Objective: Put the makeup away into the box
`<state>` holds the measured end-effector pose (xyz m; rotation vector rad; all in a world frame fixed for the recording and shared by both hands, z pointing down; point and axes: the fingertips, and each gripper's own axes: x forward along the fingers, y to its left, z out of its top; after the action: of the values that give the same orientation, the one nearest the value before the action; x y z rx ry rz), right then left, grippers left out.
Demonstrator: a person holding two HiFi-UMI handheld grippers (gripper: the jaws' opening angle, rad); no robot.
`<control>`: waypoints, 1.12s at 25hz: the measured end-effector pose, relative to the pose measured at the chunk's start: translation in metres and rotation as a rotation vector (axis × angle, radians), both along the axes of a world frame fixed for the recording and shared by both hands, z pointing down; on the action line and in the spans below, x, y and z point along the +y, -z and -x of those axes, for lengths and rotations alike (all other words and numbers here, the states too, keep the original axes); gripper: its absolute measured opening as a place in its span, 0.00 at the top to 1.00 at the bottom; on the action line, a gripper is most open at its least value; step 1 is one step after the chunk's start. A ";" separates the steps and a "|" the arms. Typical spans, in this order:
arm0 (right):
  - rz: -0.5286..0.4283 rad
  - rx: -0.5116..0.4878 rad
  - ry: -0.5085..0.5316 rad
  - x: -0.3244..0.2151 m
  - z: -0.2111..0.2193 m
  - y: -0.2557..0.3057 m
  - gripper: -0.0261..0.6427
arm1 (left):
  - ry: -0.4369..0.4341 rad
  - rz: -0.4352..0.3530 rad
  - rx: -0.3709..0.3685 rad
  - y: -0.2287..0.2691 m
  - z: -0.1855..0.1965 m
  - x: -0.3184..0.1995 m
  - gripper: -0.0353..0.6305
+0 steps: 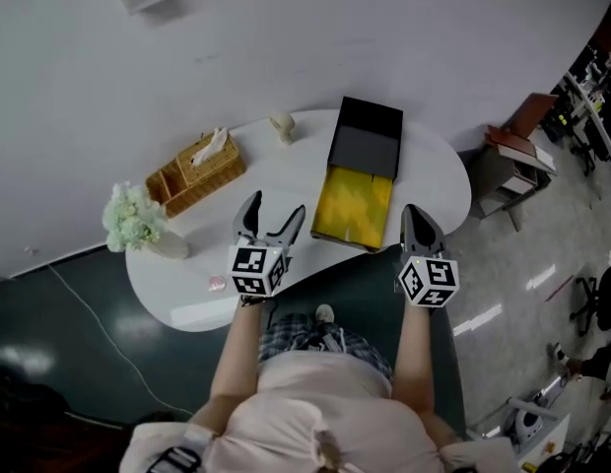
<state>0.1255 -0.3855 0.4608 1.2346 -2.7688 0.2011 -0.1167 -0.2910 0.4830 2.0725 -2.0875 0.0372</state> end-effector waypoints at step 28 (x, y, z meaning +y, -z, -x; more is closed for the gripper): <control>0.031 0.063 0.764 0.131 0.321 -0.033 0.94 | 0.513 0.185 0.074 -0.073 0.155 0.175 0.37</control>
<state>-0.1952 -0.2545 0.4934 0.1125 -2.9230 0.1271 -0.2720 -0.1156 0.5564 1.3694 -2.3968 0.0719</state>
